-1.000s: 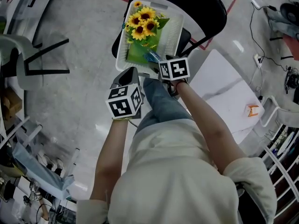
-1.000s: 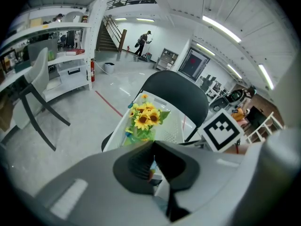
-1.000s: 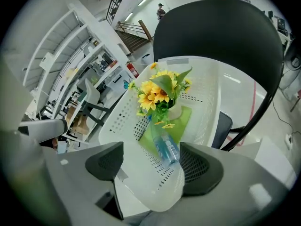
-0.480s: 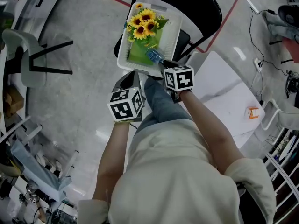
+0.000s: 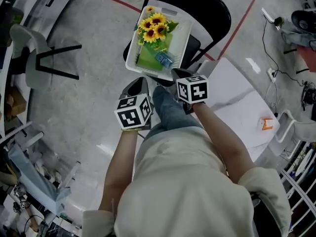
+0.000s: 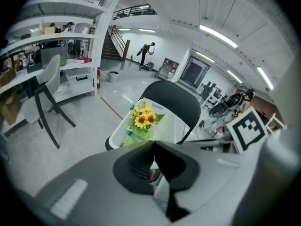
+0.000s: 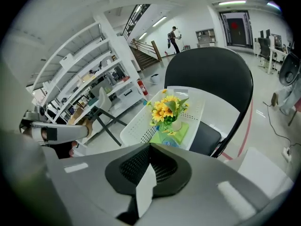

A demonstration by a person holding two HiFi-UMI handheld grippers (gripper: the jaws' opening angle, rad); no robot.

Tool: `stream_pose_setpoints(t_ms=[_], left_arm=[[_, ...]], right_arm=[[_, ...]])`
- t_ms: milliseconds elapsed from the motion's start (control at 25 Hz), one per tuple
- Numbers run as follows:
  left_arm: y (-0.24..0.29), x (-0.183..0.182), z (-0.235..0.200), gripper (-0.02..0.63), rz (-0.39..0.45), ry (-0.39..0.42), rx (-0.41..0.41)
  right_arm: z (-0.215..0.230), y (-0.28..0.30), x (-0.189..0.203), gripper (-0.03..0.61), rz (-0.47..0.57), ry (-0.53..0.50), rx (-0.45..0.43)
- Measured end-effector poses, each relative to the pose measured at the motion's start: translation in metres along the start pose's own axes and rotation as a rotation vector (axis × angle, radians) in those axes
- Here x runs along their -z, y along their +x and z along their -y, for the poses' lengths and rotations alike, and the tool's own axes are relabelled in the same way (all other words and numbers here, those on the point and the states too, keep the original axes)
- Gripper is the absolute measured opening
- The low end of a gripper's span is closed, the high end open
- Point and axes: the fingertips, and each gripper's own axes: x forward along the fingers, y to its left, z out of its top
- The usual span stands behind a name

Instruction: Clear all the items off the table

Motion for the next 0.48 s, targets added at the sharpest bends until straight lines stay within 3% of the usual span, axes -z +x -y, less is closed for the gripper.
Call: stream_pose_setpoints(t_ms=[480], left_arm=[[-0.032, 0.03, 0.018, 0.009, 0.056, -0.004, -0.007]], right_arm=[[-0.033, -0.055, 0.011, -0.002, 0.105, -0.104, -0.067]])
